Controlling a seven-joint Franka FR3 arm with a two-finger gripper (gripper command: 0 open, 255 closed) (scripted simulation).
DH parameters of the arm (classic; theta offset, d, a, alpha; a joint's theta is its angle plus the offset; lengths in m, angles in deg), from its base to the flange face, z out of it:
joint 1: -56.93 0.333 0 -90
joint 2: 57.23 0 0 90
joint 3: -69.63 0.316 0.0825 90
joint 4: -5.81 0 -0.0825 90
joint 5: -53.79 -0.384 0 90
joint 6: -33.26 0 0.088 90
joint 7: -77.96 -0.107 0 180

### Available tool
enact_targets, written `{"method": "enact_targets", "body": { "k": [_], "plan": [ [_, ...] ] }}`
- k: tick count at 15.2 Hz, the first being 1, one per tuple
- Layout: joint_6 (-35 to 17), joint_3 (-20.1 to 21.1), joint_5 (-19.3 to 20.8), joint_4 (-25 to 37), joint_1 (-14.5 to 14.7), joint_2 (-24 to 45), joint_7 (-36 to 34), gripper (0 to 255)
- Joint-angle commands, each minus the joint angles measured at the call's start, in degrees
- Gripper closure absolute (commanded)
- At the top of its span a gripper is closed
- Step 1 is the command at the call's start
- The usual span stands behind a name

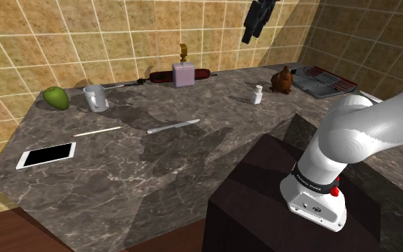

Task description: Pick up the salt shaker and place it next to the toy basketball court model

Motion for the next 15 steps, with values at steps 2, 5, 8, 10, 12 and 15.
{"method": "enact_targets", "body": {
  "k": [2, 5, 8, 10, 12, 15],
  "plan": [
    [-0.9, -0.95, 0.55, -0.89, -0.36, 0.39, 0.81, 0],
    [-3.67, -3.83, 2.22, -3.26, -1.49, 1.9, 3.24, 0],
    [-6.58, -6.76, 3.89, -5.15, -2.64, 3.96, 5.65, 0],
    [-8.6, -8.76, 4.97, -6.15, -3.39, 5.65, 7.26, 0],
    [-10.66, -10.76, 5.98, -6.93, -4.13, 7.59, 8.87, 0],
    [-13.85, -13.81, 7.34, -7.67, -5.16, 10.97, 11.32, 0]
  ]
}}
